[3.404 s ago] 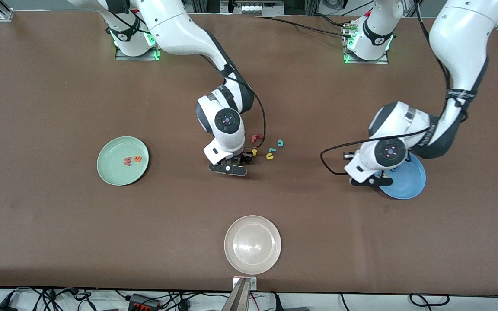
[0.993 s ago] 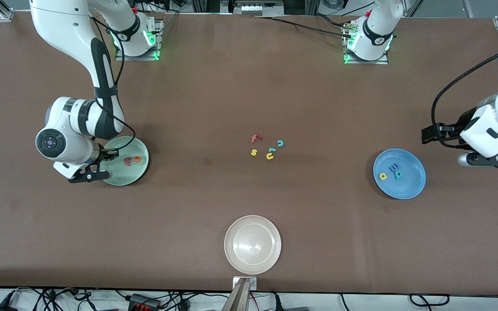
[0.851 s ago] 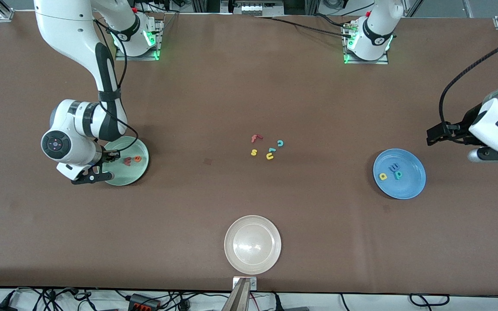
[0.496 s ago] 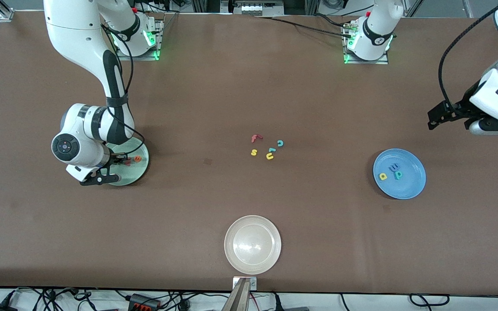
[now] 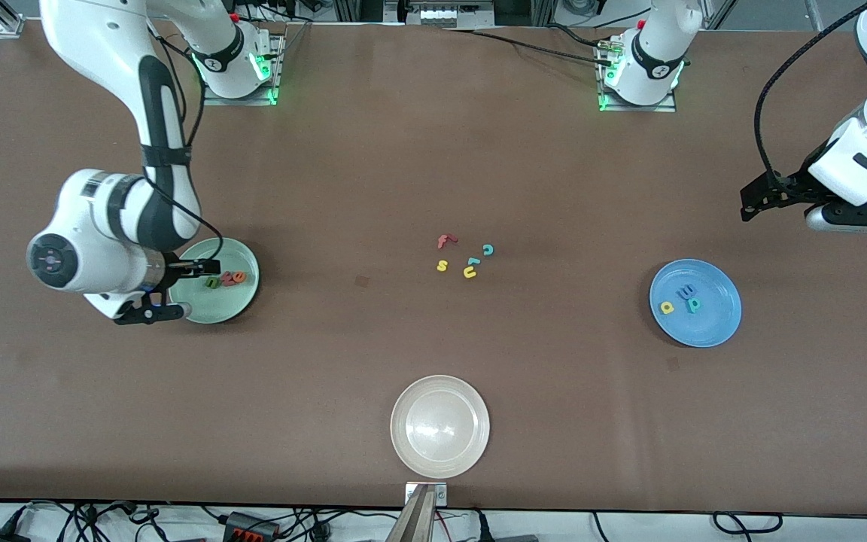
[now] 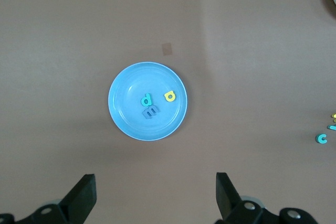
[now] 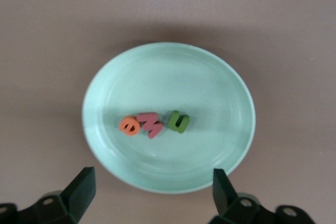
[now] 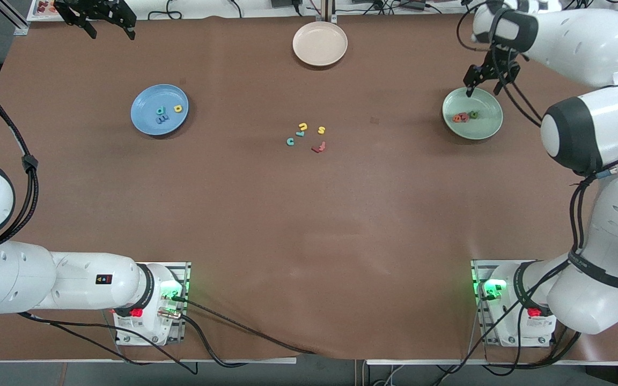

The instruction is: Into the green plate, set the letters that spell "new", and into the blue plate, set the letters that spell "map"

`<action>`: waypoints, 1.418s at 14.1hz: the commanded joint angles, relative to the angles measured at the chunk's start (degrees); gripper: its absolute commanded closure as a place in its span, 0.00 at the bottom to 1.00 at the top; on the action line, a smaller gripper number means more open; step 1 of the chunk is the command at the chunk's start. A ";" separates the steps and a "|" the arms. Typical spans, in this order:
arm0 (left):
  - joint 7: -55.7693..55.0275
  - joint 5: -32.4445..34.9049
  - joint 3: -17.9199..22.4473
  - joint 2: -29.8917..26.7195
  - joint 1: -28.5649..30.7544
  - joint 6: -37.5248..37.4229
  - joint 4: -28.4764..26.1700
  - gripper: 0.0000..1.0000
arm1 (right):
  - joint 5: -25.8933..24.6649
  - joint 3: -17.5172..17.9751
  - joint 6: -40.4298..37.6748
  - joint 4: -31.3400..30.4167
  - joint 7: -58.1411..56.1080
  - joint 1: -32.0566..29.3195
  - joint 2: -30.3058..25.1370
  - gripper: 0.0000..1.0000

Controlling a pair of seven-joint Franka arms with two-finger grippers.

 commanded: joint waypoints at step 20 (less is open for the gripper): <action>1.16 -0.54 -0.55 7.00 -0.29 -4.51 11.37 0.00 | -21.53 30.49 -13.01 13.85 16.66 -35.30 -21.90 0.00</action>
